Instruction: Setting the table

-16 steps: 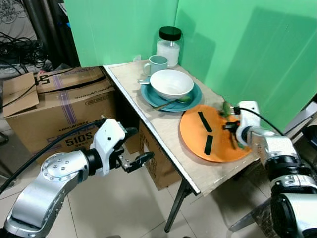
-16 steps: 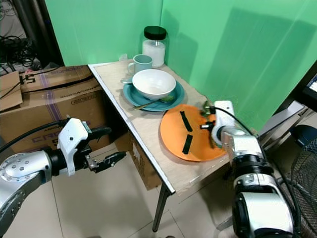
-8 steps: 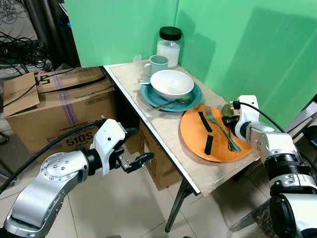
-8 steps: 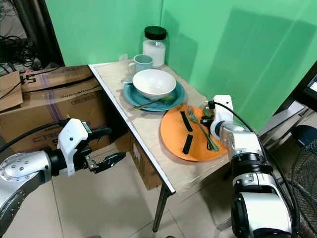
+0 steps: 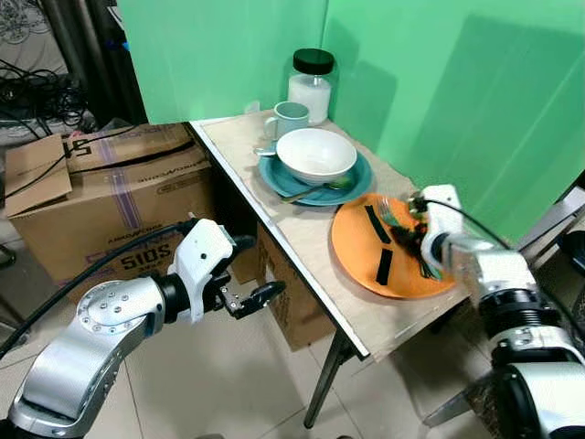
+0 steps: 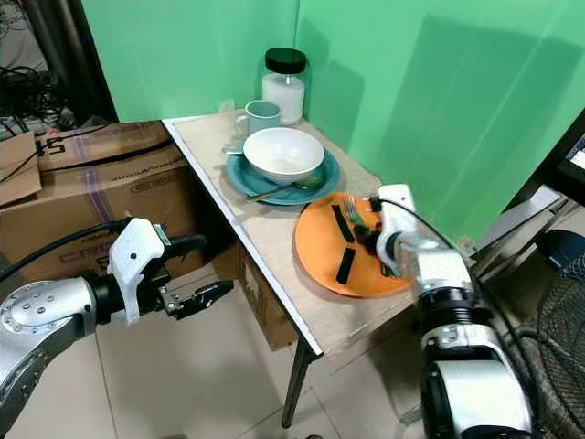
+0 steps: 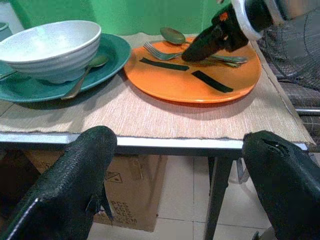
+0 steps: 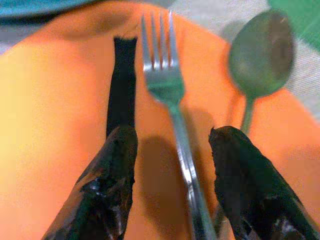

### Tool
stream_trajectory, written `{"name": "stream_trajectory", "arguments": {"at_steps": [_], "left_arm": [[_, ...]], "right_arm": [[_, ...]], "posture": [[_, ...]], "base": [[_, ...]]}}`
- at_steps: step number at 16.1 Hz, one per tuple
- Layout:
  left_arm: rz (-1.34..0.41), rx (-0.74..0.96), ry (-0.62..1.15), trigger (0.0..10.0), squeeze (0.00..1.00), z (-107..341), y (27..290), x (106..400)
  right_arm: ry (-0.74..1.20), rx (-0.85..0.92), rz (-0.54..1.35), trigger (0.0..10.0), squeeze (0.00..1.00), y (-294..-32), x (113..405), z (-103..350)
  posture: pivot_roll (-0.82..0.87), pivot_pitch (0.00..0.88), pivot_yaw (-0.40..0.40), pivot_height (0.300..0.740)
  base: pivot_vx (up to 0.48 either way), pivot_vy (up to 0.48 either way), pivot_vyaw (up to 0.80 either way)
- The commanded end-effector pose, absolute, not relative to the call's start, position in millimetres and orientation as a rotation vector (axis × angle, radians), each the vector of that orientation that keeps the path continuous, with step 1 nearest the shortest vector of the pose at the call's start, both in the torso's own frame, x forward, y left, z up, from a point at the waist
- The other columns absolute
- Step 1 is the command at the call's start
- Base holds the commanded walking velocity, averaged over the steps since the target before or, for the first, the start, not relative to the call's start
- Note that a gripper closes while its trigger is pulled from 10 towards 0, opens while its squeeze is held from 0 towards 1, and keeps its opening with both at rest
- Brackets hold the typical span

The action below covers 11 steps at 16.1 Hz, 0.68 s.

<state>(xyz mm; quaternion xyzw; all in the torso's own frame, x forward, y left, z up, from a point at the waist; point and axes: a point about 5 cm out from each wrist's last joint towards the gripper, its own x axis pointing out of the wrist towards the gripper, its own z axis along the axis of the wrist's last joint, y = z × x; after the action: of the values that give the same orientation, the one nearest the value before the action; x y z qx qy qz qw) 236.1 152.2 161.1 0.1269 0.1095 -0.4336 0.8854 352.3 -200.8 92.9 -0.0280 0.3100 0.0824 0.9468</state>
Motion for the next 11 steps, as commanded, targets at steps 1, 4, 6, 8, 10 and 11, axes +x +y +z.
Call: {"name": "stream_trajectory", "arguments": {"at_steps": [1, 4, 6, 8, 10, 11], "left_arm": [[-0.911, 0.271, 0.231, 10.0, 0.00, 161.1, 151.3, 237.2], [-0.912, 0.272, 0.230, 10.0, 0.00, 161.6, 151.0, 237.8], [-0.913, 0.272, 0.231, 10.0, 0.00, 161.7, 151.1, 237.8], [-0.914, 0.272, 0.230, 10.0, 0.00, 161.7, 150.9, 238.2], [-0.915, 0.271, 0.229, 10.0, 0.00, 161.8, 150.5, 238.6], [-0.915, 0.271, 0.229, 10.0, 0.00, 161.8, 150.3, 238.8]], "right_arm": [[0.622, -0.067, 0.153, 10.0, 0.00, -201.8, 354.7, 93.6], [0.609, -0.058, 0.134, 10.0, 0.00, -201.4, 357.6, 92.1], [0.597, -0.032, 0.104, 10.0, 0.00, -203.5, 360.0, 90.4], [0.602, -0.001, 0.107, 10.0, 0.00, -203.3, 360.0, 88.2], [0.612, 0.006, 0.112, 9.1, 0.00, -202.8, 359.5, 86.2], [0.614, 0.006, 0.114, 3.2, 0.00, -202.6, 359.5, 85.9]], "posture": [[0.08, 0.000, -0.070, 0.740], [0.08, 0.000, -0.070, 0.740], [0.08, 0.000, -0.070, 0.740], [0.08, 0.000, -0.070, 0.740], [0.08, 0.000, -0.070, 0.740], [0.08, 0.000, -0.070, 0.740]], "base": [[0.000, 0.000, 0.00], [0.000, 0.000, 0.00], [0.000, 0.000, 0.00], [0.000, 0.000, 0.00], [0.000, 0.000, 0.00], [0.000, 0.000, 0.00]]}}
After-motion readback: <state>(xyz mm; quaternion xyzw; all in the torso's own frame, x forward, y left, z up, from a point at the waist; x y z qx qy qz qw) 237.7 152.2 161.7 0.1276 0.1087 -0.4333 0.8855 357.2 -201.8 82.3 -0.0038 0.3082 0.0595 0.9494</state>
